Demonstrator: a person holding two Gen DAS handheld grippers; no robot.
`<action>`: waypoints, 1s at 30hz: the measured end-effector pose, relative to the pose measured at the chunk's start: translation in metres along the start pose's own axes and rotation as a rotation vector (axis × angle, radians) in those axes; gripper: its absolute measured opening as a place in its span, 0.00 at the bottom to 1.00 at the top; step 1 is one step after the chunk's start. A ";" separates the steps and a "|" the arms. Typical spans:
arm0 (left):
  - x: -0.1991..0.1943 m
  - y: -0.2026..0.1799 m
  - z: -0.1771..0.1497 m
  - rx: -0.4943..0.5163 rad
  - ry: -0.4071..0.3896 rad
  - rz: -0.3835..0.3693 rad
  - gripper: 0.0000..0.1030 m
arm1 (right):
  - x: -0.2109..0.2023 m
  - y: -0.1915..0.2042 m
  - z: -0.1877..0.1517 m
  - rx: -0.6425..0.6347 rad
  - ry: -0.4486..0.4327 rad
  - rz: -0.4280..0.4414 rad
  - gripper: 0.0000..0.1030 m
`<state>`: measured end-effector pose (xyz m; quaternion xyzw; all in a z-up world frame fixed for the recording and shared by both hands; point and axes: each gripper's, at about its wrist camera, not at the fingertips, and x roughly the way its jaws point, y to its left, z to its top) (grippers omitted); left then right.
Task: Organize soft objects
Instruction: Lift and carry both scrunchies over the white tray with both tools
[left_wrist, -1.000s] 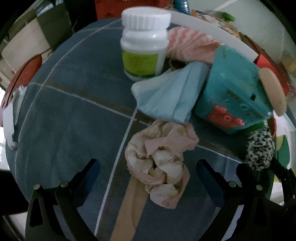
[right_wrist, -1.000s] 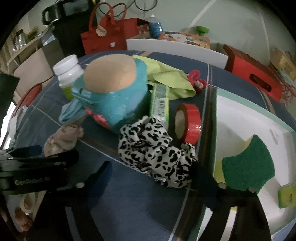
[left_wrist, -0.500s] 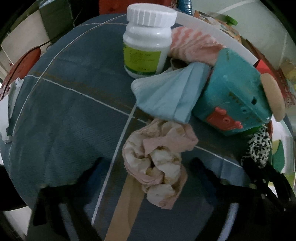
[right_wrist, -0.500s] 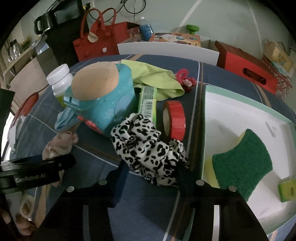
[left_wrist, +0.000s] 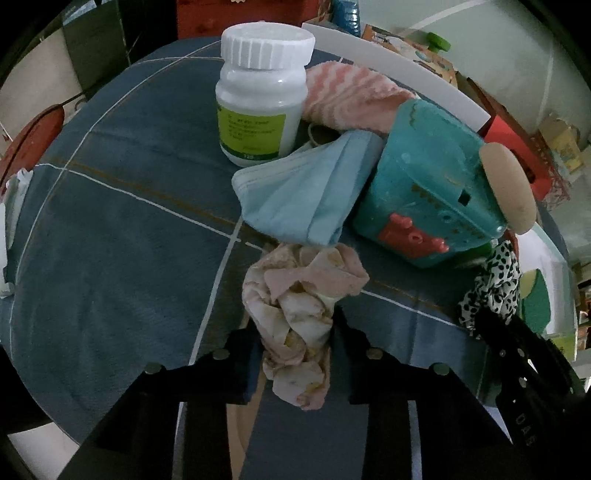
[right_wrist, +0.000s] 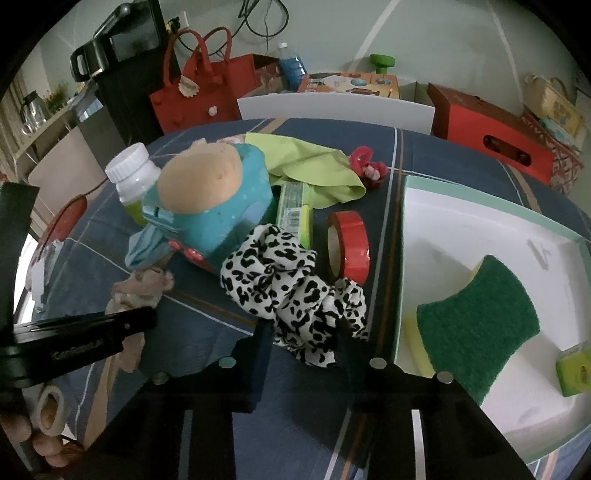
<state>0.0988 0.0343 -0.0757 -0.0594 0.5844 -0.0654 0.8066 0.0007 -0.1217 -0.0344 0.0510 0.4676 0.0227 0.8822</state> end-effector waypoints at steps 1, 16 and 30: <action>-0.001 0.001 0.000 -0.002 -0.003 -0.008 0.32 | -0.001 0.000 0.000 0.001 -0.003 0.001 0.32; -0.043 0.011 0.001 -0.014 -0.059 -0.054 0.29 | -0.032 -0.003 -0.001 0.020 -0.070 0.024 0.32; -0.074 0.017 -0.015 -0.006 -0.132 -0.102 0.29 | -0.044 -0.008 -0.002 0.038 -0.101 0.023 0.32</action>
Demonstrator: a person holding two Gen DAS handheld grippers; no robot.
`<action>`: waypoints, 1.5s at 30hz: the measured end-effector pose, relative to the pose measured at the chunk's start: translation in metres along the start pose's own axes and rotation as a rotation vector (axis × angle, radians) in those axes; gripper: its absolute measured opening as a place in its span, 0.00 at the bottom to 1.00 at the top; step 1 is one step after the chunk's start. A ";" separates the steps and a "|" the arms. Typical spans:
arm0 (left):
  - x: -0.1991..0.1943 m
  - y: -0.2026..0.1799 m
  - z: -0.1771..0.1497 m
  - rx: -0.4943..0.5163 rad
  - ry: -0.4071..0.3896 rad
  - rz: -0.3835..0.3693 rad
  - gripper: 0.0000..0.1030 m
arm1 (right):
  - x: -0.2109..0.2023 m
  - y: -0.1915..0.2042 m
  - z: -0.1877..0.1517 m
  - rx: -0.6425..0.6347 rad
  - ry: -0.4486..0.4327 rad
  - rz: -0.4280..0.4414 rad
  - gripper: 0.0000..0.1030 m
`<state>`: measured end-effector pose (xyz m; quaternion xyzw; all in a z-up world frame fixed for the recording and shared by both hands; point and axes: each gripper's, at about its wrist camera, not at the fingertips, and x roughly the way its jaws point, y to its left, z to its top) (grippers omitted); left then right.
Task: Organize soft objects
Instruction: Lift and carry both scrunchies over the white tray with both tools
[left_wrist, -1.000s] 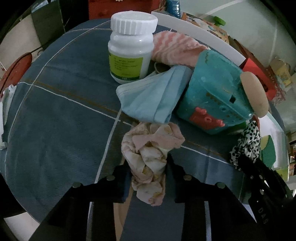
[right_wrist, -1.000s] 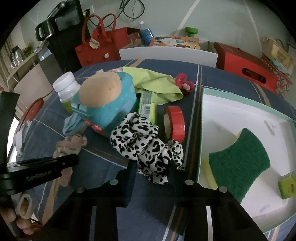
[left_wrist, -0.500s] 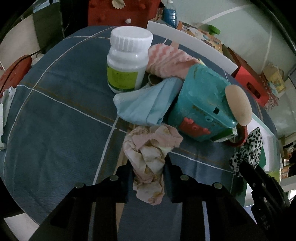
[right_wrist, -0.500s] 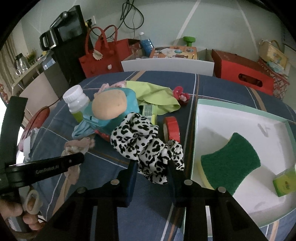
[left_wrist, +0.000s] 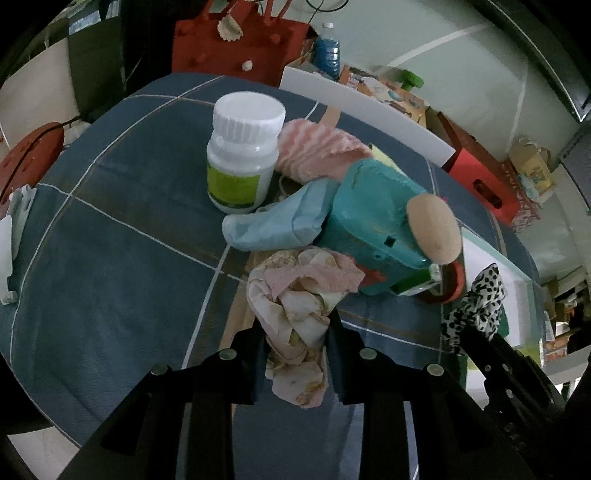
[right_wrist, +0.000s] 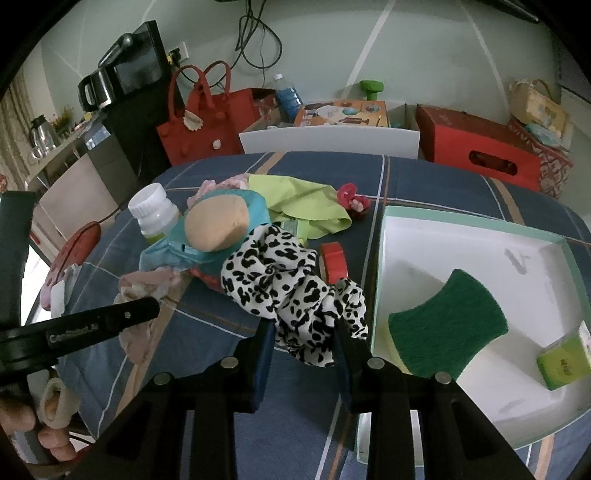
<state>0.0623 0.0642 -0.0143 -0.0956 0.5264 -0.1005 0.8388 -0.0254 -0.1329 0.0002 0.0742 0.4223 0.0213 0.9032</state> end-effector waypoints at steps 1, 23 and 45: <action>-0.007 0.006 -0.002 0.002 -0.004 -0.004 0.29 | -0.001 0.000 0.000 0.000 -0.003 0.000 0.32; -0.045 0.017 -0.004 -0.047 -0.082 -0.032 0.29 | -0.013 -0.018 0.007 0.054 -0.043 -0.029 0.32; -0.083 -0.069 0.028 0.117 -0.212 -0.036 0.29 | -0.043 -0.133 0.021 0.350 -0.144 -0.209 0.32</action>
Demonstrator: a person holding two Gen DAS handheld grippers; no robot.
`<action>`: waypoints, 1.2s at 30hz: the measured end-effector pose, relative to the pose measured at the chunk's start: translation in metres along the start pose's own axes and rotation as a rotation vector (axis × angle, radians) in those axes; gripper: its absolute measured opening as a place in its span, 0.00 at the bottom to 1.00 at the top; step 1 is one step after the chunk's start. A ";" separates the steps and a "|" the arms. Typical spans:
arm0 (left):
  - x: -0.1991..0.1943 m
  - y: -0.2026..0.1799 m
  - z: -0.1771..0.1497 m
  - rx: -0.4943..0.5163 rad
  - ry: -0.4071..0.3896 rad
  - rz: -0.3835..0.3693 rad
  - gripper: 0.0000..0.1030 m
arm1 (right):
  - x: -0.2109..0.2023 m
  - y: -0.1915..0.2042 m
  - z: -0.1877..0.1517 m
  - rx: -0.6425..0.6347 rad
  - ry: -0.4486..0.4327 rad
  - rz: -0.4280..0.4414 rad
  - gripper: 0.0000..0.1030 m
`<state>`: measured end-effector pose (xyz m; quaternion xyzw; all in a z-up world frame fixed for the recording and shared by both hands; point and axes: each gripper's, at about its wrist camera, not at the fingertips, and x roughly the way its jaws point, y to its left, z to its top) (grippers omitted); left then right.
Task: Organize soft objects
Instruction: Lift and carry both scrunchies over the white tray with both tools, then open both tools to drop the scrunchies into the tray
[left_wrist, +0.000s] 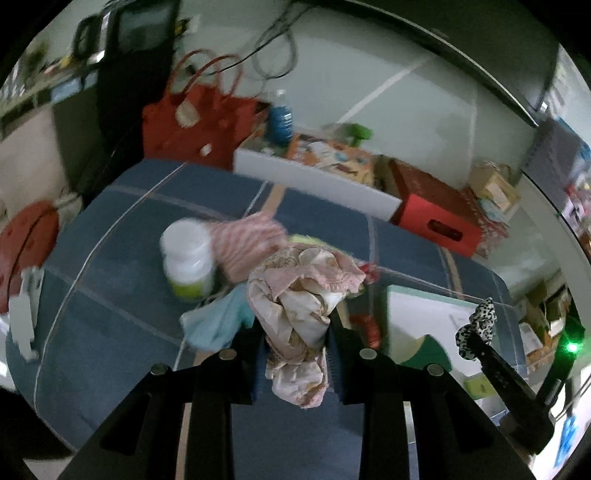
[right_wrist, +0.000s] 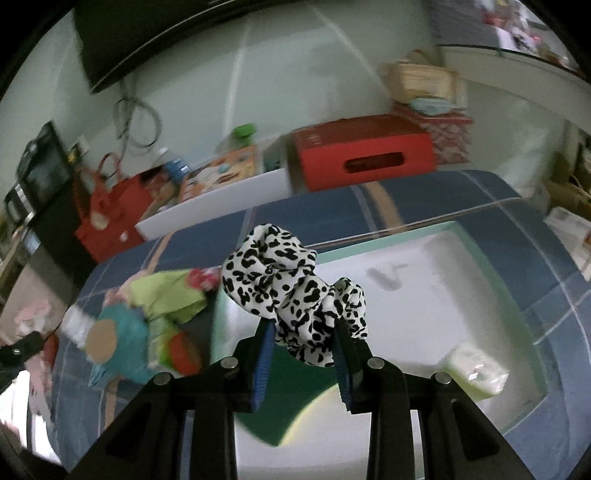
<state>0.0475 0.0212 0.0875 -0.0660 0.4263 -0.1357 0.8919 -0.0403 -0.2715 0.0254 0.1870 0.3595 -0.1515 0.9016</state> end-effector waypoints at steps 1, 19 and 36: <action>0.000 -0.008 0.003 0.017 -0.003 -0.006 0.29 | 0.000 -0.005 0.002 0.012 -0.005 -0.013 0.32; 0.104 -0.155 -0.010 0.311 0.113 -0.157 0.29 | 0.015 -0.076 0.027 0.167 -0.019 -0.186 0.32; 0.156 -0.211 -0.035 0.450 0.187 -0.206 0.42 | 0.027 -0.107 0.037 0.215 0.035 -0.266 0.35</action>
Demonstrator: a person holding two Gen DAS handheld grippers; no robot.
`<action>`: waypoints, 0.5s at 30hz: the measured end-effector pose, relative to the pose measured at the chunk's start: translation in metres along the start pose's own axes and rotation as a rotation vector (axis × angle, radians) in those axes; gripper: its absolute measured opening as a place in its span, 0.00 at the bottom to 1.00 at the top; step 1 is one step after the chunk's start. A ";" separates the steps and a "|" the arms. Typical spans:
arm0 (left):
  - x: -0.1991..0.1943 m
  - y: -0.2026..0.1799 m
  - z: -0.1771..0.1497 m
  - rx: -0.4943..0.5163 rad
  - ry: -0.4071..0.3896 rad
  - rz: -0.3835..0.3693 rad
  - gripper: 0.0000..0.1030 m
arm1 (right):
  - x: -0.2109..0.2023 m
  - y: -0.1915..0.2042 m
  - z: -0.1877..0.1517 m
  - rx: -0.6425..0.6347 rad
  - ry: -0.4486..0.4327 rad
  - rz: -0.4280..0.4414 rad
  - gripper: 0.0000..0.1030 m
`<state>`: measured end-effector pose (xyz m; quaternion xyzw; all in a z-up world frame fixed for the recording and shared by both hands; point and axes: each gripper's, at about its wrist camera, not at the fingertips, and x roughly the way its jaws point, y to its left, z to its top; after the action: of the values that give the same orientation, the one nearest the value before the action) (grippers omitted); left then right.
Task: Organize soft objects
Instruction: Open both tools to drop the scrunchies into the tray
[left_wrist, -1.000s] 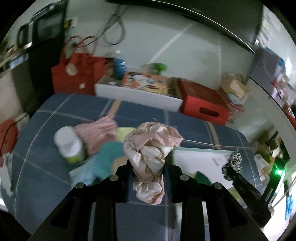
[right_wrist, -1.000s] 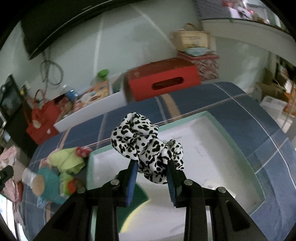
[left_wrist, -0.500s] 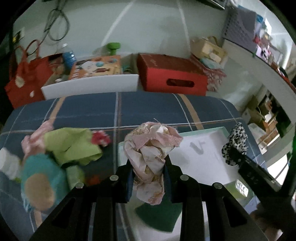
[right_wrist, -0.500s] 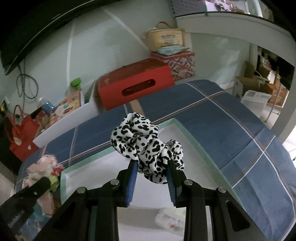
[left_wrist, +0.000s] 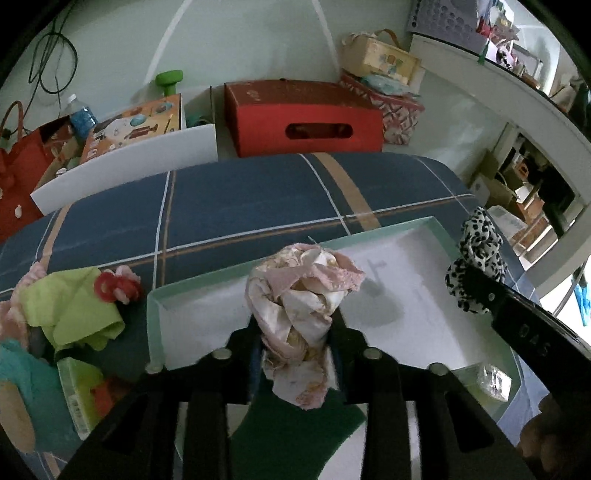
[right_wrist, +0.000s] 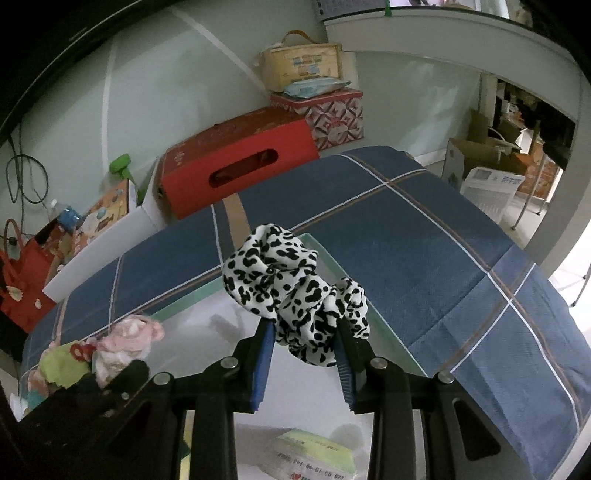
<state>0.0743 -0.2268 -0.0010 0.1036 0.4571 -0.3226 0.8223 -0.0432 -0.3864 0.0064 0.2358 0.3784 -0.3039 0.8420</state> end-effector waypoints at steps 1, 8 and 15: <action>-0.001 0.001 0.000 -0.007 -0.003 0.000 0.56 | -0.001 0.001 0.000 -0.006 0.004 -0.002 0.36; -0.014 0.012 0.005 -0.046 -0.026 0.023 0.86 | -0.003 0.003 -0.001 -0.022 0.018 -0.023 0.56; -0.016 0.029 0.005 -0.118 0.020 0.078 0.92 | -0.003 0.009 -0.003 -0.071 0.075 -0.020 0.82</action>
<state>0.0897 -0.1994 0.0115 0.0760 0.4792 -0.2616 0.8344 -0.0398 -0.3772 0.0085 0.2131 0.4228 -0.2896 0.8319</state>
